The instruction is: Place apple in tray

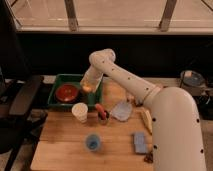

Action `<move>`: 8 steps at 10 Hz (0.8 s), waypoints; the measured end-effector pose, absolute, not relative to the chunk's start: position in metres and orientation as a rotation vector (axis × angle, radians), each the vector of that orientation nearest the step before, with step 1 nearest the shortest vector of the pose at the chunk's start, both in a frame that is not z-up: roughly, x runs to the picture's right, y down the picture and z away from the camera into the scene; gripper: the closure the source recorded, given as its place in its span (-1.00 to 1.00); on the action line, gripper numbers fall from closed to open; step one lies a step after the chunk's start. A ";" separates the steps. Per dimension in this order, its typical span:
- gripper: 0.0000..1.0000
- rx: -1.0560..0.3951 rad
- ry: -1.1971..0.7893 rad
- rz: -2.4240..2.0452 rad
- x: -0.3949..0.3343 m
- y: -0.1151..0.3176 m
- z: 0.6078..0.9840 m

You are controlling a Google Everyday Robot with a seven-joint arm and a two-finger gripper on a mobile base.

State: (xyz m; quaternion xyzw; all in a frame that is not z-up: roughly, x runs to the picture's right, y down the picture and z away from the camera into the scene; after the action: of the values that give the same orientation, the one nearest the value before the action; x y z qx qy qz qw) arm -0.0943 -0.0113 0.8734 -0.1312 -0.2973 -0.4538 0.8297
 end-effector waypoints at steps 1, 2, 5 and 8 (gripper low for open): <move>1.00 -0.280 -0.621 -0.961 -0.094 -0.012 0.876; 1.00 -0.283 -0.620 -0.954 -0.095 -0.008 0.887; 0.91 -0.275 -0.621 -0.918 -0.097 -0.002 0.916; 0.31 -0.257 -0.571 -0.837 -0.088 -0.005 0.935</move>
State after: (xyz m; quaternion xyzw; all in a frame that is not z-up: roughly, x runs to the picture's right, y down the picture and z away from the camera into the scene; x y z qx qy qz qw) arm -0.0876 -0.0047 0.9348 -0.1228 -0.2725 -0.3998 0.8665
